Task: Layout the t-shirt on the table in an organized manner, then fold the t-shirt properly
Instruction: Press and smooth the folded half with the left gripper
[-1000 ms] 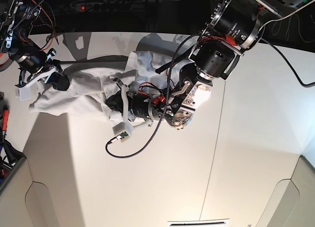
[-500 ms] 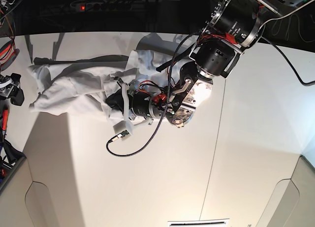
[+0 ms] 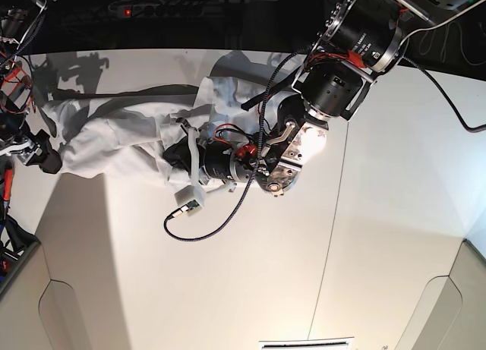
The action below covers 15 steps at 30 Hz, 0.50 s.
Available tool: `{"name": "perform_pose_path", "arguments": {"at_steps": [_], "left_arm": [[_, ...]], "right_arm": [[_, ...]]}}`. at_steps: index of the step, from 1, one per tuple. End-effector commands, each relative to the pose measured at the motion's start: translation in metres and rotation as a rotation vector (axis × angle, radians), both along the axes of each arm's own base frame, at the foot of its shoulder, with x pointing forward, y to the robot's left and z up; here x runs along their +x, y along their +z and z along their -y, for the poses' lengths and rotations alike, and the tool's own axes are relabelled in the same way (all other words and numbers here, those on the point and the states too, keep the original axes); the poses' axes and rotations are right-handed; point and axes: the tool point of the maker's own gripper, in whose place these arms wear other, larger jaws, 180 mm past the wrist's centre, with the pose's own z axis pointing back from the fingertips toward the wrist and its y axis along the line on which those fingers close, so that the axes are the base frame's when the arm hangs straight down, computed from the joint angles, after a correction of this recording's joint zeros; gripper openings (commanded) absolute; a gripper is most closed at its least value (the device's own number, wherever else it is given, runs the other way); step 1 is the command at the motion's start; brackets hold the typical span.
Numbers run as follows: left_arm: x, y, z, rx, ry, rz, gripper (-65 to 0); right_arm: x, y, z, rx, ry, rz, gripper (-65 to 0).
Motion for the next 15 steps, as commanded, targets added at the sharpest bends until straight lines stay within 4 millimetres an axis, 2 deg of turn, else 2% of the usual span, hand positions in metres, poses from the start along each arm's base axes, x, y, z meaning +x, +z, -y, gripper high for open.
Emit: {"name": "perform_pose_path", "arguments": {"at_steps": [1,7,15], "left_arm": [[0.007,0.005,-0.001,0.015,-0.009,0.021,-65.0],[0.007,0.005,-0.001,0.016,-0.009,0.021,-65.0],[0.005,0.003,-0.001,0.018,-0.01,0.017,-65.0]], "right_arm": [[0.012,0.017,0.004,-0.012,0.012,0.059,-20.5],[0.008,0.0,-0.012,-0.068,0.095,-0.016,-20.5],[0.002,-0.015,0.003,-0.206,0.093,-0.084,-20.5]]}}
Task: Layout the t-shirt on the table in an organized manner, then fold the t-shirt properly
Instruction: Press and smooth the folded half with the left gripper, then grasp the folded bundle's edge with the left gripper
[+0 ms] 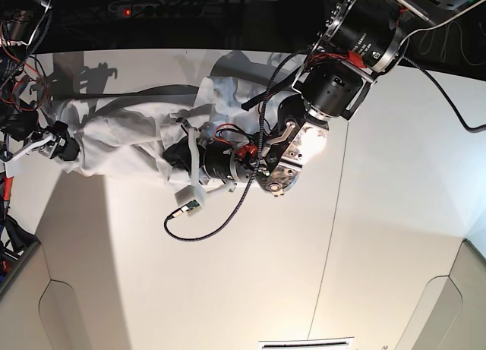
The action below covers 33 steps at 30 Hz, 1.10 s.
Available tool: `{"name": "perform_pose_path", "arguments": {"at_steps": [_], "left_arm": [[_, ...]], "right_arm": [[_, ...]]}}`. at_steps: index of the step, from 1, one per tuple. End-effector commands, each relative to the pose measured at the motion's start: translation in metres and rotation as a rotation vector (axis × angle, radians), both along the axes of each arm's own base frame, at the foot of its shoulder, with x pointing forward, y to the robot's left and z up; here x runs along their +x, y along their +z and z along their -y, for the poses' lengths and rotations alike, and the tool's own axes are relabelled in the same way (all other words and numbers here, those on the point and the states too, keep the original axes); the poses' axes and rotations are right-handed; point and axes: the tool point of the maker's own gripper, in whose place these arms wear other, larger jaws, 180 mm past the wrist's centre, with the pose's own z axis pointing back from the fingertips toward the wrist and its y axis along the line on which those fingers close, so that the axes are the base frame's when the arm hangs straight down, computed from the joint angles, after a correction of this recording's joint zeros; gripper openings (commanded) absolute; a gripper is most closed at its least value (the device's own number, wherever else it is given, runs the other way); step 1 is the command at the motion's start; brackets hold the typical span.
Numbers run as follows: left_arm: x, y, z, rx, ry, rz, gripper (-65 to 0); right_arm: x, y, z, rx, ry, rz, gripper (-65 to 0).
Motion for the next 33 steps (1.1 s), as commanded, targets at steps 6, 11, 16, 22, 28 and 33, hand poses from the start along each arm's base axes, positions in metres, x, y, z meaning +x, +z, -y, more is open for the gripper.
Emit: {"name": "perform_pose_path", "arguments": {"at_steps": [6,11,16,22,28,33], "left_arm": [[0.006,0.004,0.0,0.017,-0.01,0.019,-65.0],[0.007,0.005,0.0,0.016,-0.01,0.02,-65.0],[0.007,0.005,0.0,0.016,-0.01,0.019,-65.0],[0.012,0.02,0.005,-0.058,0.018,0.007,-65.0],[0.036,0.078,0.0,-0.209,0.091,-0.034,-65.0],[0.051,0.151,-0.026,-0.386,0.118,-0.055,-65.0]], "right_arm": [[0.006,0.007,0.01,-0.02,-0.01,0.021,-20.5],[-0.005,-0.014,0.0,0.079,-0.042,-0.022,-20.7],[-0.012,-0.025,-0.006,0.147,-0.07,-0.045,-24.4],[-0.005,-0.013,-0.016,0.244,-0.084,0.0,-65.0],[-0.003,-0.009,-0.021,0.286,-0.082,0.01,-65.0],[-0.001,-0.004,-0.018,0.276,-0.08,0.024,-65.0]]}}
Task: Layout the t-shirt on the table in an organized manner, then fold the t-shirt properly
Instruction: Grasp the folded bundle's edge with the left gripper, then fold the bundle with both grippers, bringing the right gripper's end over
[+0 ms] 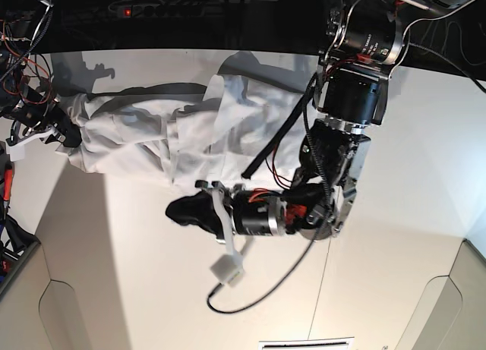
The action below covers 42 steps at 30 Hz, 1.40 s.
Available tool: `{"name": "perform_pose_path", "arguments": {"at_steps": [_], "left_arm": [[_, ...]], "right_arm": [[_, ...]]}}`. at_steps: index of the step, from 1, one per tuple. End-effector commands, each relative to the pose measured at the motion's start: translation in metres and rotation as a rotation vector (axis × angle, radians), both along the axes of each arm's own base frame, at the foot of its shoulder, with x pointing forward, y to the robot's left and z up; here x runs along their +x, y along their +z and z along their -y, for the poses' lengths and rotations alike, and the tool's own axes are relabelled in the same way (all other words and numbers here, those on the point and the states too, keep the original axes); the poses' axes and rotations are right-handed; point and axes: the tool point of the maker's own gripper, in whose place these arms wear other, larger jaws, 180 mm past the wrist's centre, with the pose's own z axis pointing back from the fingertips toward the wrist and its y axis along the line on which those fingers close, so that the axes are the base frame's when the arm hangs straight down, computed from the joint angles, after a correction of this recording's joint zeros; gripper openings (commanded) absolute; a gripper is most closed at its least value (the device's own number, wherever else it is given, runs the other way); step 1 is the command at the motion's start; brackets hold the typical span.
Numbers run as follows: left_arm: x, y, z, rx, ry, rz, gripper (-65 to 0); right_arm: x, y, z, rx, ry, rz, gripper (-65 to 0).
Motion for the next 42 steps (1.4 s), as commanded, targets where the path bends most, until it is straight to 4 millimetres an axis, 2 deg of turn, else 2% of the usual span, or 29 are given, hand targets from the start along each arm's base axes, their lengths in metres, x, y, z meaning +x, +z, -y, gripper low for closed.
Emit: {"name": "perform_pose_path", "arguments": {"at_steps": [1,3,5,8,11,15,18,21,24,30,33,37,42], "left_arm": [[0.009,0.03,-0.002,-0.065,0.005,0.053,-65.0],[0.01,0.046,-0.02,-0.113,0.008,0.052,-65.0],[0.011,0.042,-0.043,-0.087,0.02,0.042,-65.0],[0.007,0.013,-0.082,0.034,0.053,0.011,-65.0],[-0.007,-0.019,-0.119,0.141,0.081,-0.043,-65.0],[-0.039,-0.058,-0.152,0.234,0.094,-0.135,-65.0],[-0.069,-0.095,-0.166,0.351,0.082,-0.209,-65.0],[-0.088,-0.11,-0.163,0.345,0.092,-0.239,-65.0],[-0.084,-0.108,-0.16,0.286,0.15,-0.211,-65.0],[-0.082,-0.105,-0.146,0.25,0.149,-0.206,-65.0],[-0.082,-0.104,-0.137,0.231,0.146,-0.208,-65.0],[-0.082,-0.102,-0.128,0.21,0.142,-0.21,-65.0],[-0.082,-0.102,-0.125,0.202,0.141,-0.21,-65.0]], "right_arm": [[0.011,0.016,0.009,-0.021,-0.001,0.051,-65.0],[0.015,0.022,0.011,-0.035,0.002,0.072,-65.0],[0.019,0.03,0.012,-0.05,0.011,0.093,-65.0],[0.024,0.043,0.011,-0.077,0.042,0.117,-65.0],[0.029,0.056,0.01,-0.105,0.066,0.146,-65.0],[0.034,0.068,0.009,-0.131,0.08,0.181,-65.0],[0.036,0.079,0.0,-0.084,0.098,0.208,-65.0],[0.039,0.1,-0.025,0.046,0.145,0.289,-65.0],[0.04,0.112,-0.054,0.115,0.182,0.333,-65.0],[0.044,0.129,-0.117,0.219,0.215,0.419,-65.0],[0.044,0.132,-0.148,0.261,0.265,0.427,-65.0],[0.042,0.126,-0.191,0.265,0.369,0.401,-65.0],[0.039,0.122,-0.238,0.255,0.469,0.397,-65.0]]}}
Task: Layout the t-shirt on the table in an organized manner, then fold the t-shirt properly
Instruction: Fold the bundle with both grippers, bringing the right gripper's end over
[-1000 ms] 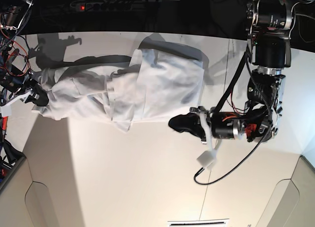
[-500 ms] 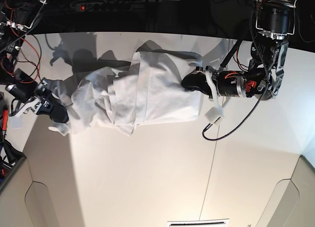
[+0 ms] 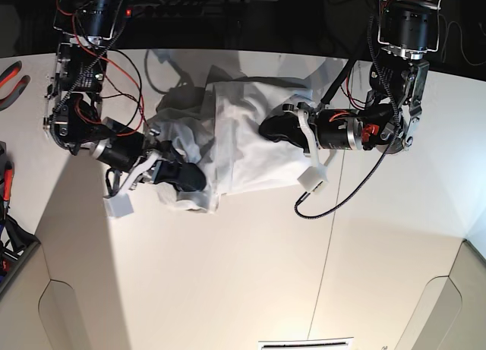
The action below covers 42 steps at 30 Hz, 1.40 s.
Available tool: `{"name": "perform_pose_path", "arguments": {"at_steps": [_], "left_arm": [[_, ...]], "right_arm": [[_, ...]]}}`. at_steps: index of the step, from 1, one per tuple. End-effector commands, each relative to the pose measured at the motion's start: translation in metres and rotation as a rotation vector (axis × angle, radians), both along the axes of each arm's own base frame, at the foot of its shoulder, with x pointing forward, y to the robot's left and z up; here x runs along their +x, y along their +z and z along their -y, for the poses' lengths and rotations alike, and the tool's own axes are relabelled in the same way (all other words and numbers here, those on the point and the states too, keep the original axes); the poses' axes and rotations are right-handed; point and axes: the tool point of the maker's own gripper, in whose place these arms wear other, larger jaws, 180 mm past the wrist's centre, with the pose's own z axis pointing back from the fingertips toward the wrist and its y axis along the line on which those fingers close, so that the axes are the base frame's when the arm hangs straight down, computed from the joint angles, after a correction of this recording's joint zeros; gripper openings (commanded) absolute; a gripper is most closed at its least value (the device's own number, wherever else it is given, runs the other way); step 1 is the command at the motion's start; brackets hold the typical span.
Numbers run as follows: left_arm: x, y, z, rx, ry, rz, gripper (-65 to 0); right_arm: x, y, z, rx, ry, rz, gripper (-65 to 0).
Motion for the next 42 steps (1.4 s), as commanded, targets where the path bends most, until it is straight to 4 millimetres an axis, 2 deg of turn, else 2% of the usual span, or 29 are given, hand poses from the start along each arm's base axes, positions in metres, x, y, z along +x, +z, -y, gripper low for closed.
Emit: {"name": "perform_pose_path", "arguments": {"at_steps": [1,6,12,19,23,28,34,36,39,42], "left_arm": [[0.011,0.013,0.002,-0.03,0.008,0.046,-65.0],[0.011,0.013,0.002,-0.03,0.008,0.046,-65.0],[0.011,0.013,0.002,-0.03,0.008,0.046,-65.0],[0.011,0.013,0.002,-0.03,0.009,0.046,-65.0],[0.02,0.019,-0.003,-0.028,0.023,0.069,-65.0],[0.038,0.039,-0.034,0.013,0.076,0.134,-65.0],[0.044,0.053,-0.086,0.082,0.155,0.155,-65.0],[0.038,0.049,-0.106,0.118,0.181,0.136,-65.0],[0.017,0.036,-0.136,0.173,0.212,0.087,-65.0],[-0.008,0.022,-0.151,0.203,0.228,0.031,-65.0]], "right_arm": [[0.008,0.017,-0.009,0.03,0.007,0.057,-65.0],[0.001,0.022,-0.052,0.058,0.081,0.065,-65.0],[-0.006,0.031,-0.089,0.092,0.139,0.08,-65.0],[-0.017,0.037,-0.116,0.102,0.211,0.095,-65.0],[-0.012,0.024,-0.113,0.015,0.19,0.097,-65.0],[-0.009,0.017,-0.108,-0.034,0.175,0.104,-65.0],[-0.007,0.017,-0.108,-0.036,0.165,0.111,-65.0],[-0.007,0.016,-0.107,-0.045,0.166,0.111,-65.0],[-0.006,0.013,-0.106,-0.062,0.159,0.108,-65.0],[-0.005,0.014,-0.106,-0.06,0.158,0.11,-65.0]]}}
